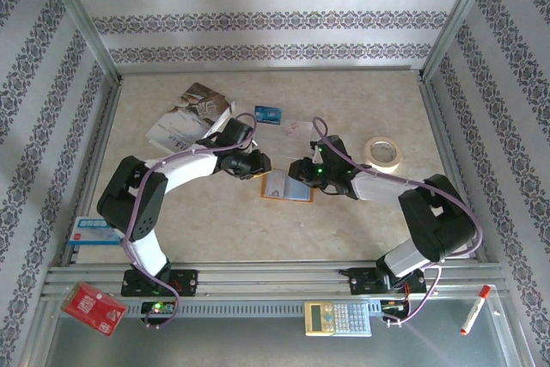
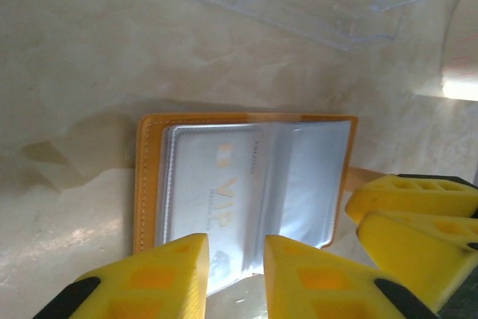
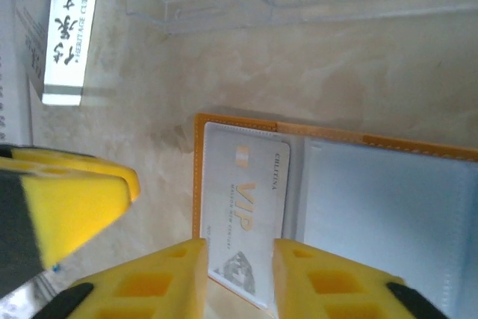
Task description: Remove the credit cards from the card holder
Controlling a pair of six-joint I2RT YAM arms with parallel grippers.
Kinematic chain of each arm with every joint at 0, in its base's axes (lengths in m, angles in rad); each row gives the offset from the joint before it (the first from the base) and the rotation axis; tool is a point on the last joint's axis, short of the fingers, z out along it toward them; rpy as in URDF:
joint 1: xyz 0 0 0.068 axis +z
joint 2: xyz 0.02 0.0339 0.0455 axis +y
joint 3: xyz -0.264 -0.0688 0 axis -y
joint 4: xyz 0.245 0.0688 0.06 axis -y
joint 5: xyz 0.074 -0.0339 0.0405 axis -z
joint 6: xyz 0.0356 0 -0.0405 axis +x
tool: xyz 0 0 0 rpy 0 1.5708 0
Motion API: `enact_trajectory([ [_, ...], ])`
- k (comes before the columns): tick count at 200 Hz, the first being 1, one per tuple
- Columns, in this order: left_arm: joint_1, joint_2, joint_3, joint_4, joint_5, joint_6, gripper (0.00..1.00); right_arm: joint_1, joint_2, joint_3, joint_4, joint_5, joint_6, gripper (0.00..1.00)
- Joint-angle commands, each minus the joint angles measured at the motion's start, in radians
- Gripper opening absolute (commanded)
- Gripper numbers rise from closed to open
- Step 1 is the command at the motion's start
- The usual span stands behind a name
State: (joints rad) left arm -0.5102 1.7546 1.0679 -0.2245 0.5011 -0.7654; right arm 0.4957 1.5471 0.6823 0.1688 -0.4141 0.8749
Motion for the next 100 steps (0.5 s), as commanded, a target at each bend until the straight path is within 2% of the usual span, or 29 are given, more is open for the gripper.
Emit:
enact_trajectory([
  [1,0.006,0.033,-0.019,0.032,0.033,-0.019,0.23,0.022,0.027,-0.017,0.057,-0.005,0.077,0.26],
  [51,0.004,0.08,-0.01,0.068,0.078,-0.041,0.2,0.048,0.081,0.013,0.026,0.012,0.098,0.23],
  [100,0.003,0.098,-0.025,0.082,0.078,-0.043,0.2,0.043,0.147,0.065,-0.01,-0.051,0.072,0.24],
])
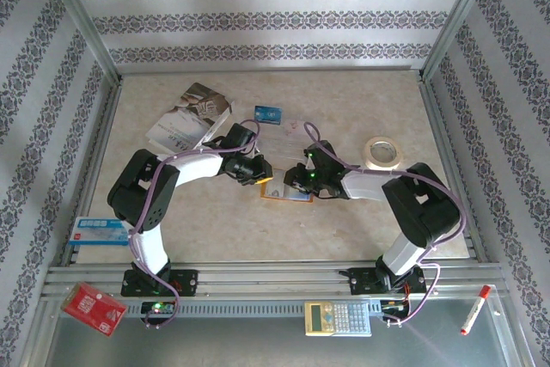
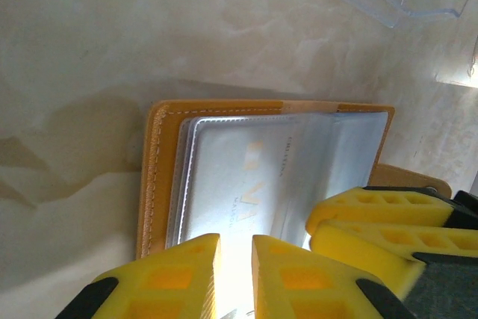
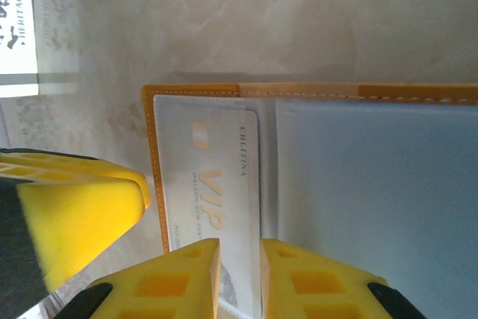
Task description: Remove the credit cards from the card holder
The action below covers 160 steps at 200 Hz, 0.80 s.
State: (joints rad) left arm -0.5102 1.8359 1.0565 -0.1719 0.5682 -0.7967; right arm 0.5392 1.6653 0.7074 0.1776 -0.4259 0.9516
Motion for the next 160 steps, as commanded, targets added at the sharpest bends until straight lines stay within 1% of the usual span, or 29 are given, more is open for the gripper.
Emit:
enact_trajectory([
  [1,0.004,0.017,-0.013,0.029,0.011,-0.012,0.2,-0.001,0.029,0.04,-0.019,-0.039,-0.006,0.24],
  [49,0.003,0.025,-0.036,0.02,-0.024,-0.018,0.18,-0.019,0.034,0.035,-0.067,-0.017,-0.024,0.23],
  [77,0.004,0.033,-0.048,0.025,-0.026,-0.027,0.17,-0.022,0.05,0.053,-0.102,-0.024,-0.052,0.17],
  [100,0.004,0.037,-0.059,0.025,-0.031,-0.032,0.16,-0.021,0.066,0.062,-0.115,-0.023,-0.063,0.16],
  [160,0.004,0.046,-0.091,0.008,-0.045,-0.032,0.16,-0.028,0.07,0.035,-0.01,-0.077,-0.068,0.16],
])
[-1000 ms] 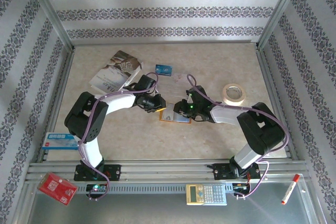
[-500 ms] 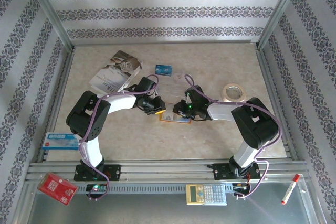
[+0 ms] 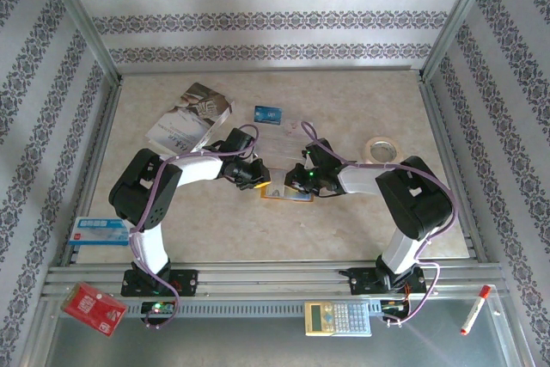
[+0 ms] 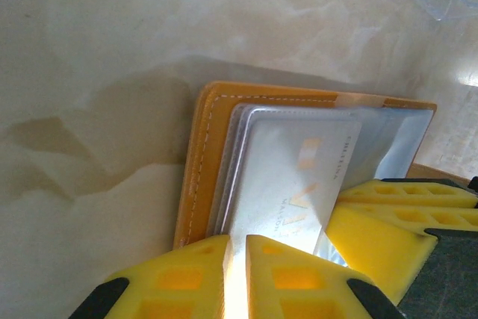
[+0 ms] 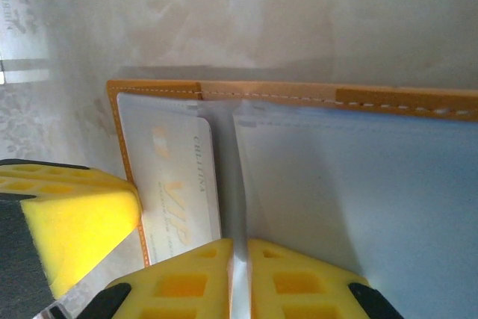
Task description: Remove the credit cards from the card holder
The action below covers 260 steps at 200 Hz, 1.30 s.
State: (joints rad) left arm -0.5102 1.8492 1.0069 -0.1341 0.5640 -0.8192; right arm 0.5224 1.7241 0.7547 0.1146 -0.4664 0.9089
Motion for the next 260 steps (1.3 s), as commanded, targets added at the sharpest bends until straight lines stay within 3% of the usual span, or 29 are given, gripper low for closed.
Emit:
enact_trajectory([
  [1,0.004,0.033,-0.043,-0.029,-0.041,-0.009,0.16,-0.012,0.011,-0.013,0.054,-0.037,-0.026,0.16],
  [54,0.007,0.033,-0.052,-0.032,-0.045,-0.008,0.15,-0.021,0.02,-0.027,0.075,-0.057,-0.053,0.17],
  [103,0.018,0.028,-0.055,-0.047,-0.056,0.003,0.15,-0.056,-0.054,-0.105,0.127,-0.001,-0.056,0.18],
  [156,0.019,0.035,-0.052,-0.047,-0.052,0.008,0.15,-0.052,0.019,-0.055,0.137,-0.13,-0.102,0.22],
  [260,0.022,0.035,-0.051,-0.056,-0.046,0.021,0.15,-0.035,0.065,-0.038,0.157,-0.152,-0.107,0.17],
])
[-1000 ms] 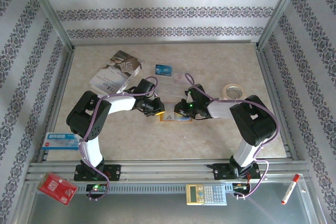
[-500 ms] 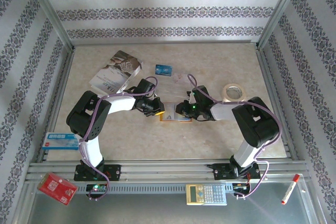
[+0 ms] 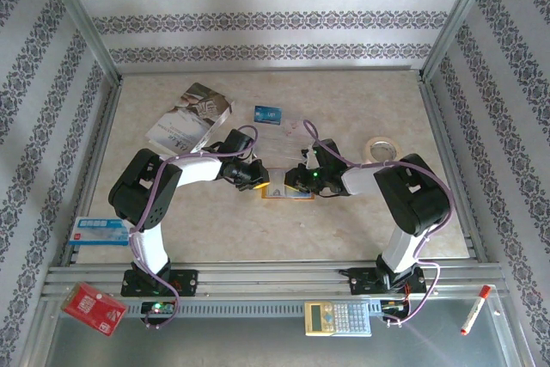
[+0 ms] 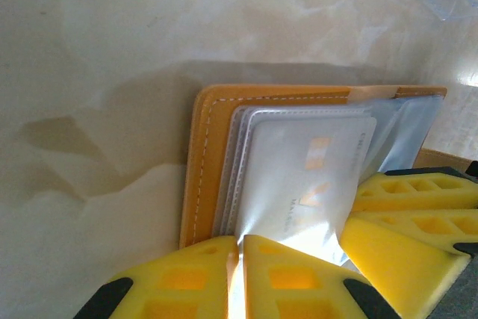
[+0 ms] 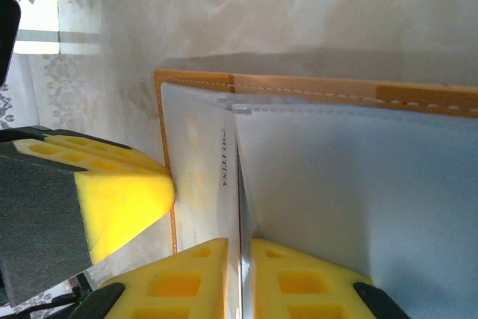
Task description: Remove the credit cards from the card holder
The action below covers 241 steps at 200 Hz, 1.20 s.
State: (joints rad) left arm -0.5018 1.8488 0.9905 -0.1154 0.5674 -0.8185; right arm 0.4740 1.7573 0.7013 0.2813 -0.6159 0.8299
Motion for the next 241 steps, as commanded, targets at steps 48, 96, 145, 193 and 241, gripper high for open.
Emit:
enact_trajectory([
  [48,0.018,0.032,-0.036,-0.079,-0.056,0.022,0.15,0.014,0.02,0.005,-0.006,0.004,-0.034,0.09],
  [96,0.026,0.011,-0.036,-0.088,-0.06,0.023,0.22,0.003,-0.02,-0.019,0.021,-0.001,-0.056,0.02],
  [145,0.042,-0.028,-0.046,-0.045,-0.027,0.012,0.3,-0.034,-0.05,-0.058,0.021,0.002,-0.074,0.0],
  [193,0.04,0.008,-0.036,-0.032,0.005,0.021,0.28,-0.037,-0.054,-0.067,0.018,0.005,-0.066,0.01],
  [241,0.039,0.019,-0.02,-0.078,-0.013,0.048,0.26,-0.03,-0.008,-0.041,0.029,-0.01,-0.026,0.29],
])
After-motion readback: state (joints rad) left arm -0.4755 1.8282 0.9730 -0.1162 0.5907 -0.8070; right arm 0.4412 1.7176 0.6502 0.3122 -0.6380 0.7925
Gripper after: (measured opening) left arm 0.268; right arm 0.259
